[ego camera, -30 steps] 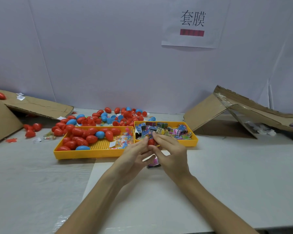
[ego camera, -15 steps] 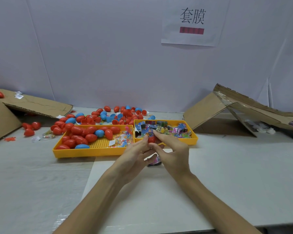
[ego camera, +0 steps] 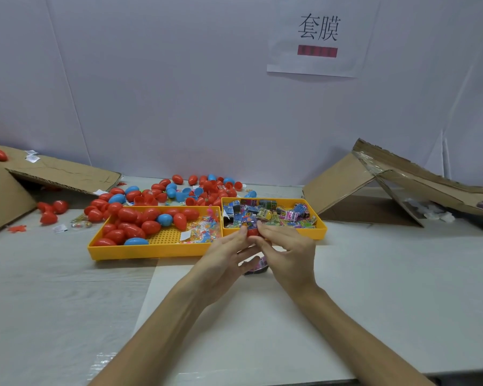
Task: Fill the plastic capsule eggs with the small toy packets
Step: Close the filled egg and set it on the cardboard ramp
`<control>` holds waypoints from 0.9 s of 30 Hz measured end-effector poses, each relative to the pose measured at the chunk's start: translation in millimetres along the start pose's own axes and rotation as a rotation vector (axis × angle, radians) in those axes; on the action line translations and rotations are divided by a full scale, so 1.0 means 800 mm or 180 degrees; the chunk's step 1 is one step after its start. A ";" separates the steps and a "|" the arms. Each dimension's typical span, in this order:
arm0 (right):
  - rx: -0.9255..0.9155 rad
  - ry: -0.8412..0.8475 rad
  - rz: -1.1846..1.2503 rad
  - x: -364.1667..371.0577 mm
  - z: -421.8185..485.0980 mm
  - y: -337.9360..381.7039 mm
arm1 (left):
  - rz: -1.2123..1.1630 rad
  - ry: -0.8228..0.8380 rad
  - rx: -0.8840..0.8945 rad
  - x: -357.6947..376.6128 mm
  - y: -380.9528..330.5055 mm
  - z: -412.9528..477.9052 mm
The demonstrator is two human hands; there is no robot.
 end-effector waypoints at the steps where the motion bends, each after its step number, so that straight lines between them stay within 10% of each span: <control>1: 0.0041 0.0037 0.0043 0.000 0.000 -0.001 | 0.0001 0.0000 -0.0002 0.000 0.000 0.000; 18: 0.0542 0.0421 0.0845 0.001 0.008 -0.008 | -0.0054 -0.0378 0.0281 -0.004 -0.010 0.000; 27: -0.0209 0.0542 0.0331 0.006 0.009 0.008 | 0.0101 -0.0414 0.0268 -0.006 -0.009 0.001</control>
Point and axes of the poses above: each hand's wrist, its own z-axis towards the middle knuckle, its own x-axis out of the palm, y = z × x, the point moved 5 cm from there along z, towards the middle knuckle, and after that the axes turned 14 degrees about y, right-handed, at the moved point
